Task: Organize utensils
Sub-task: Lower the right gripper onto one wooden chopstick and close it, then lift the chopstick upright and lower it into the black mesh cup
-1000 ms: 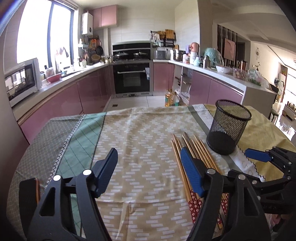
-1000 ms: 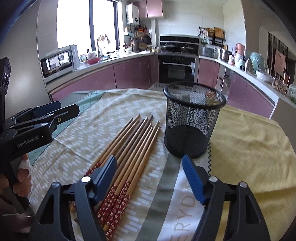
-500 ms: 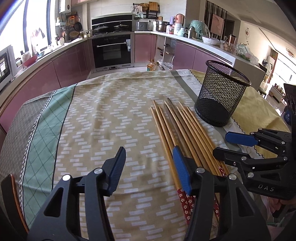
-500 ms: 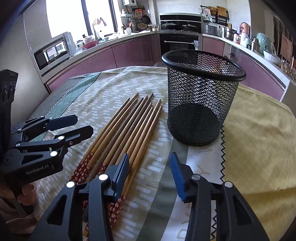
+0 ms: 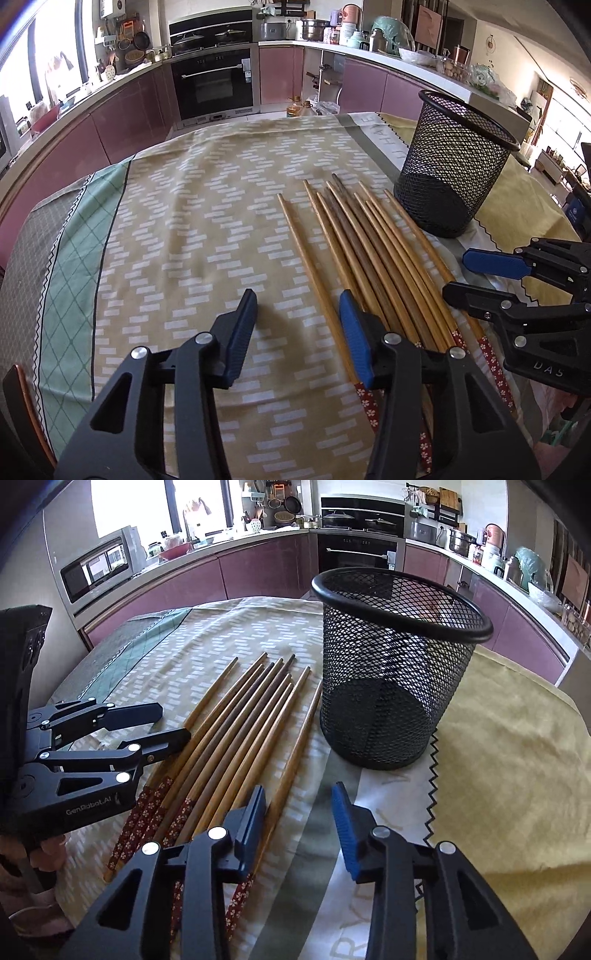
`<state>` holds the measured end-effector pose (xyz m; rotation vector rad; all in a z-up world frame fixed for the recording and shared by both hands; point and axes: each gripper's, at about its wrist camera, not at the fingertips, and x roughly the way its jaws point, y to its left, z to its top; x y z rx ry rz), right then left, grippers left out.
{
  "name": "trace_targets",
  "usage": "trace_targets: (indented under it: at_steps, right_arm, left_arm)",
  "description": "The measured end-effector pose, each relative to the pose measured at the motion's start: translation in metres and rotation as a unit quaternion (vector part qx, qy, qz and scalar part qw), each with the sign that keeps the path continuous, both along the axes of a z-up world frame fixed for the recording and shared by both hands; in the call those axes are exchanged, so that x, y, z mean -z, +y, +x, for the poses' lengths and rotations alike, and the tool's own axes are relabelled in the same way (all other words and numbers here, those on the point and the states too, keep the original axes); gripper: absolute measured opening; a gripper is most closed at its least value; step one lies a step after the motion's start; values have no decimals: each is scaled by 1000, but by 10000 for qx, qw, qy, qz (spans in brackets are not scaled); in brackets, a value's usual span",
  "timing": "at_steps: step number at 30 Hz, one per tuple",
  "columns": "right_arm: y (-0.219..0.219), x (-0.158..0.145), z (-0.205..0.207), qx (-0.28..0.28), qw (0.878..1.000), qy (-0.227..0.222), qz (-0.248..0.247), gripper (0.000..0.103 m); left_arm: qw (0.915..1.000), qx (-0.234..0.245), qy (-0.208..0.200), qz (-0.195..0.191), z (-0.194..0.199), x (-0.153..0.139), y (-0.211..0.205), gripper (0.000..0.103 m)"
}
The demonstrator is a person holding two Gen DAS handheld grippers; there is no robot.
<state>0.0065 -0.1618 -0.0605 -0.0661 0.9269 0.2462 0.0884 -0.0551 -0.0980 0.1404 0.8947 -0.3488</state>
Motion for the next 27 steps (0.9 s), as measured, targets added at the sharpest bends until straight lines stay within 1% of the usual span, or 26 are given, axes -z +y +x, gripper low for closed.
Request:
trace_targets:
  at_steps: [3,5,7,8,10,11,15,17,20,23,27]
  right_arm:
    - [-2,0,3,15,10000,32,92,30]
    - [-3,0,6,23,9998,56,192,23]
    - [-5,0,9,28,9994,91,342,18]
    - [-5,1,9,33,9990,116,428,15]
    - [-8,1,10,19,9979,174,618,10]
    - [-9,1,10,18,9974,186,698,9]
    - [-16,0,8,42,9953,189,951,7]
    - [-19,-1,5,20,9942,161,1060,6]
    - [-21,-6,-1,-63,9935,78,1132,6]
    - [-24,-14,-8,-193,9922,-43,1227,6]
    - [-27,-30,-18,-390,9890,-313,1395,6]
  left_arm:
    - [10000,-10,48,-15,7,-1,-1,40]
    - [9999,-45,83,-70,11,-2,-1,37]
    - [9998,-79,118,-116,15,-3,-1,28]
    - [9997,-91,138,-151,17,-3,-2,26]
    - [9995,-108,187,-248,19,-3,-2,14]
    - [9992,-128,219,-318,20,-3,-1,12]
    - [9975,-261,283,-600,20,-2,4,8]
    - [9963,-288,305,-750,18,-3,8,8]
    - [9957,-295,239,-850,11,-6,15,8]
    - [9950,-264,152,-948,5,-14,21,8]
    - [9936,-182,42,-1114,-2,-31,26,8]
